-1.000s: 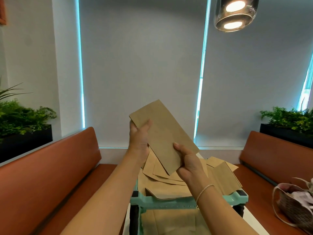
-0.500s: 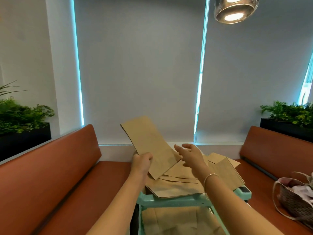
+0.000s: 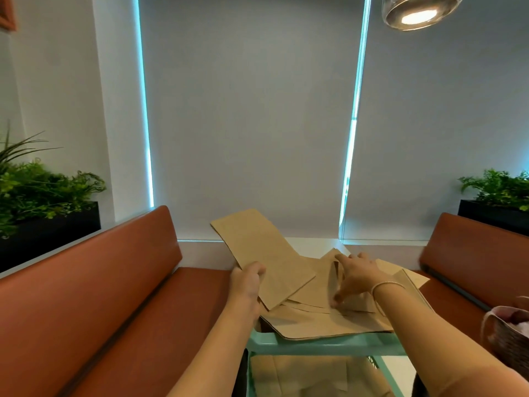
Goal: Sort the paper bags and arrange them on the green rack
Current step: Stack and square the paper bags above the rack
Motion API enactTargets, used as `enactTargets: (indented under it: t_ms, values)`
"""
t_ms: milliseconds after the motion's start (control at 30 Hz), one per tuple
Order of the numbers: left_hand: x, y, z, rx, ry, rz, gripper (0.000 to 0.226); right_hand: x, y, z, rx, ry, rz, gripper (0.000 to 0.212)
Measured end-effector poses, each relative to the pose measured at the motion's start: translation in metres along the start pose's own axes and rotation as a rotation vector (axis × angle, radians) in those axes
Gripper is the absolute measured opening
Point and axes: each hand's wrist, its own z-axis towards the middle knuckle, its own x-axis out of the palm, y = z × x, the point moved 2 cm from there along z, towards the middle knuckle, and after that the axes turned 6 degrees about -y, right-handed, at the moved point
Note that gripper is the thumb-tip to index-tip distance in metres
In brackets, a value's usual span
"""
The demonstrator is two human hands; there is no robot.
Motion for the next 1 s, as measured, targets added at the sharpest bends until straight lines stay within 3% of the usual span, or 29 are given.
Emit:
enactTargets:
  t_ms: [100, 233, 333, 433, 600, 767, 1000]
  values:
    - [0.0, 0.001, 0.0, -0.001, 0.022, 0.011, 0.022, 0.0, -0.002, 0.006, 0.033, -0.074, -0.031, 0.095]
    - [0.0, 0.0, -0.001, -0.002, 0.024, 0.013, 0.026, -0.016, -0.003, 0.008, 0.026, -0.221, 0.069, 0.04]
    - [0.0, -0.002, -0.004, 0.005, 0.025, -0.021, 0.024, -0.042, -0.001, 0.003, -0.004, -0.263, 0.244, 0.026]
    - [0.002, -0.004, -0.006, 0.018, 0.023, -0.039, 0.021, -0.082, 0.0, -0.006, 0.026, -0.406, 0.216, 0.018]
    - [0.003, -0.002, -0.005, 0.054, 0.037, 0.001, 0.026, -0.151, 0.02, -0.032, -0.012, -0.717, -0.344, 0.022]
    - [0.005, 0.0, -0.005, 0.028, 0.094, 0.085, 0.026, -0.158, 0.066, -0.046, -0.241, -0.677, -0.471, 0.026]
    - [0.007, 0.003, -0.011, 0.02, 0.256, 0.185, 0.025, -0.11, 0.125, -0.047, -0.415, -0.622, -0.372, 0.022]
